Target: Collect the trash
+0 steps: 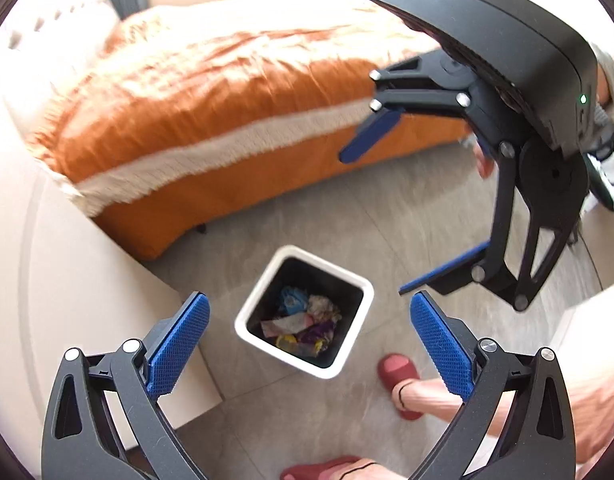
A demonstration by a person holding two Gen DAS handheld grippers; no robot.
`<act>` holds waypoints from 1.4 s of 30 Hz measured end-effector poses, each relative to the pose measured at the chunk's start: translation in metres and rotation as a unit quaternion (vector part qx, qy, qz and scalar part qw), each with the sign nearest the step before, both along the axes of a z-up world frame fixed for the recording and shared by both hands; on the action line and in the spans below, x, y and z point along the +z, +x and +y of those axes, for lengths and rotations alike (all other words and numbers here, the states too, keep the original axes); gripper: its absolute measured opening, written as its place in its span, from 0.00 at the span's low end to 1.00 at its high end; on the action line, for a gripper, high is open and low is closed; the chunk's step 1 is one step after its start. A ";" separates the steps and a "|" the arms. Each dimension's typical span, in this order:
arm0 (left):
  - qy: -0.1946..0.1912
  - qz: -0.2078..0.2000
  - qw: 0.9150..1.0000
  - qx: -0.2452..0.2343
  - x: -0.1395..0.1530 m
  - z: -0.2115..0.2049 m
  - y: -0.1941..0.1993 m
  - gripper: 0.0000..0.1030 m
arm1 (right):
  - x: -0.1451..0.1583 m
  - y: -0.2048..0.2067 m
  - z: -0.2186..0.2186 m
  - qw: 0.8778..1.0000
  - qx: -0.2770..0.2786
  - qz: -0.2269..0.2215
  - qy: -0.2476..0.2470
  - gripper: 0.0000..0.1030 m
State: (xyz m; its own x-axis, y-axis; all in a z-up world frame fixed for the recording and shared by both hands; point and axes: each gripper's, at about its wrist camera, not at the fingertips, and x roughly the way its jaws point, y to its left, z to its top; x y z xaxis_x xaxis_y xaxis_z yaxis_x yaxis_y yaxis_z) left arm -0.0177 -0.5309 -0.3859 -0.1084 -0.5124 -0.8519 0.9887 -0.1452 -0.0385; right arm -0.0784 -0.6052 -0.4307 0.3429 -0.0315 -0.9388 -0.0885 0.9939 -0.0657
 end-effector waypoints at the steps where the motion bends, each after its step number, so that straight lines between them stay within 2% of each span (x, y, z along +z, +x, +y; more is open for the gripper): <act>1: -0.007 -0.002 1.000 0.006 0.010 0.004 0.000 0.95 | 0.011 -0.002 0.002 1.000 -0.005 -0.007 0.000 0.96; 6: -0.040 0.004 0.998 0.047 0.070 0.023 0.002 0.95 | 0.074 -0.013 0.023 0.998 -0.032 -0.061 -0.005 0.96; 10: -0.067 -0.014 0.994 0.085 0.112 0.039 0.001 0.95 | 0.118 -0.019 0.036 0.993 -0.046 -0.112 0.000 0.96; 13: -0.089 -0.014 0.986 0.138 0.145 0.053 0.009 0.95 | 0.150 -0.019 0.046 0.988 -0.038 -0.150 -0.008 0.96; 15: -0.107 -0.022 0.978 0.178 0.170 0.065 0.015 0.95 | 0.171 -0.016 0.051 0.985 -0.031 -0.171 -0.003 0.96; 19: -0.137 -0.028 0.960 0.243 0.213 0.098 0.030 0.95 | 0.208 -0.003 0.066 0.978 -0.013 -0.206 -0.002 0.96; 23: -0.168 -0.037 0.939 0.299 0.245 0.141 0.048 0.95 | 0.243 0.016 0.088 0.969 -0.021 -0.246 0.000 0.96; 27: -0.181 -0.053 0.914 0.361 0.271 0.190 0.072 0.95 | 0.269 0.041 0.124 0.952 -0.071 -0.296 -0.037 0.96; 28: -0.181 -0.068 0.905 0.380 0.275 0.203 0.078 0.95 | 0.273 0.047 0.133 0.948 -0.081 -0.304 -0.034 0.96; 31: -0.189 -0.086 0.886 0.414 0.288 0.237 0.095 0.95 | 0.287 0.066 0.157 0.937 -0.107 -0.332 -0.007 0.96; 34: -0.203 -0.087 0.867 0.446 0.304 0.276 0.113 0.95 | 0.301 0.091 0.183 0.931 -0.118 -0.345 0.021 0.96; 37: -0.197 -0.108 0.848 0.481 0.316 0.307 0.131 0.95 | 0.312 0.111 0.207 0.929 -0.116 -0.351 0.024 0.96; 39: -0.200 -0.116 0.838 0.494 0.324 0.328 0.141 0.95 | 0.319 0.123 0.221 0.927 -0.117 -0.356 0.025 0.96; 42: -0.207 -0.112 0.828 0.509 0.335 0.355 0.152 0.95 | 0.329 0.136 0.238 0.924 -0.121 -0.360 0.038 0.96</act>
